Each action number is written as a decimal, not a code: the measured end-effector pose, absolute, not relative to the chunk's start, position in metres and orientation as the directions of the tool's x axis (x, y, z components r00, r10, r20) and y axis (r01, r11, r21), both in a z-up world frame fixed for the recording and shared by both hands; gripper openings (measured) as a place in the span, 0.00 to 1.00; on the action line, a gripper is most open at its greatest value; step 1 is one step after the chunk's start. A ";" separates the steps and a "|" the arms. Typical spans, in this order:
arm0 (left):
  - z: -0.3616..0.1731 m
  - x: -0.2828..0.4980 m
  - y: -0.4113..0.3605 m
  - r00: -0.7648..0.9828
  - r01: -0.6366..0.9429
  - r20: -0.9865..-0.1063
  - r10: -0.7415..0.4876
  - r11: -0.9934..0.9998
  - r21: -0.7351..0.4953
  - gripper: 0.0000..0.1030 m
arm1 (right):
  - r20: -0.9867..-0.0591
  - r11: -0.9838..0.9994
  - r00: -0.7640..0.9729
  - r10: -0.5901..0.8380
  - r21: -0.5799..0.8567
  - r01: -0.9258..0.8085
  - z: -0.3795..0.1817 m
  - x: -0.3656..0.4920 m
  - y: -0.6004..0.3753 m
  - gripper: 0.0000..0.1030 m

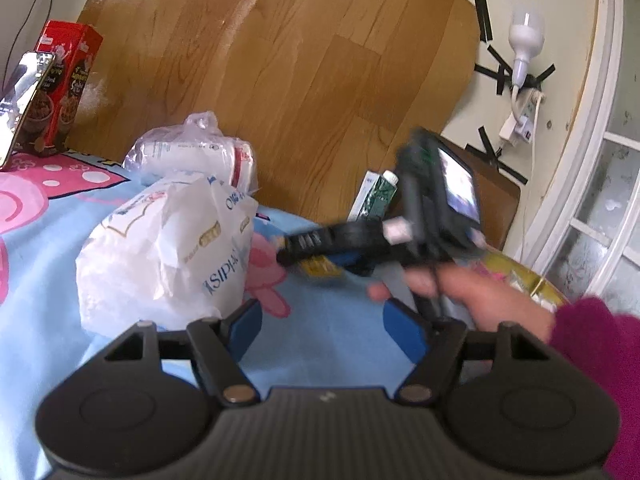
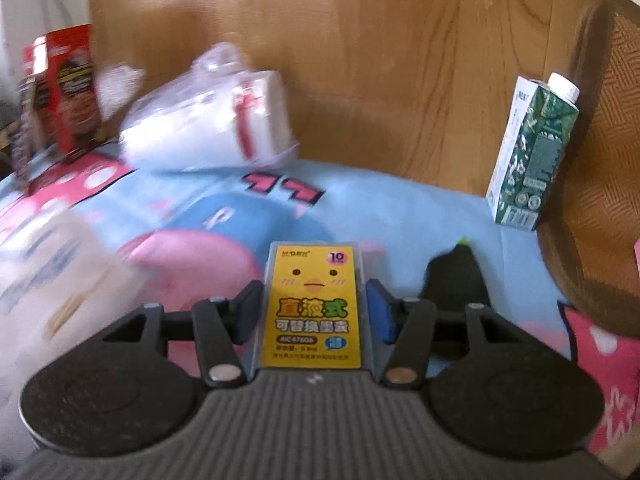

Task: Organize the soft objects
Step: 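Grasp the yellow refill card pack with the right tool, then grasp the yellow card pack with the left tool while the right tool releases it, then carry the yellow card pack into the pink tin and open the left tool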

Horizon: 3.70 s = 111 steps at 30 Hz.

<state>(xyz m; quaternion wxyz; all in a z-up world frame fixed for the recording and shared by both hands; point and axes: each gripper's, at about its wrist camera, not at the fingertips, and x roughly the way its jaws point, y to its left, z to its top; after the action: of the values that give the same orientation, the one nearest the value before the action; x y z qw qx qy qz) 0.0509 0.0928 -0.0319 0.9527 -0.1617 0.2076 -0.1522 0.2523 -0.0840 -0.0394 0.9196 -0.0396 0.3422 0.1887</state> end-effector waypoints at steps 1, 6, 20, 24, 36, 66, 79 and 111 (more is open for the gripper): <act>-0.032 0.049 0.094 0.869 0.230 -0.335 -0.363 0.897 -0.377 0.67 | -0.641 0.919 0.690 0.335 0.062 -0.389 -0.039 0.241 -0.088 0.57; -0.032 0.051 0.098 0.867 0.216 -0.343 -0.361 0.893 -0.395 0.67 | -0.627 0.887 0.682 0.378 0.032 -0.462 -0.039 0.184 -0.103 0.57; -0.042 0.070 0.044 0.742 0.310 -0.575 -0.344 0.937 -0.160 0.72 | -0.544 0.832 0.702 0.460 -0.012 -0.555 -0.058 0.039 -0.154 0.57; -0.045 0.067 0.033 0.733 0.351 -0.586 -0.345 0.930 -0.108 0.80 | -0.515 0.846 0.722 0.462 0.010 -0.533 -0.062 0.030 -0.164 0.57; -0.044 0.069 0.037 0.731 0.344 -0.583 -0.355 0.929 -0.134 0.80 | -0.507 0.843 0.715 0.482 0.044 -0.537 -0.065 0.032 -0.163 0.62; -0.034 0.040 0.020 0.608 0.375 -0.613 -0.504 0.863 -0.338 0.78 | -0.508 0.883 0.749 0.426 0.055 -0.466 -0.066 -0.004 -0.181 0.59; -0.024 0.060 -0.036 0.493 0.419 -0.624 -0.606 0.794 -0.440 0.31 | -0.437 0.850 0.737 0.515 0.375 -0.371 -0.066 -0.002 -0.216 0.59; 0.022 0.130 -0.162 0.596 0.560 -0.568 -0.568 0.801 -0.213 0.51 | -0.310 0.959 0.936 -0.166 0.171 0.226 -0.033 0.071 -0.368 0.60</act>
<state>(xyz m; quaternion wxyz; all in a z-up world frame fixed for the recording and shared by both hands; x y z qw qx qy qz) 0.1302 -0.1620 0.0223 0.8933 -0.0064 0.3200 -0.3155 0.0706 -0.3678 -0.0329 0.9785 0.1024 0.1482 -0.1001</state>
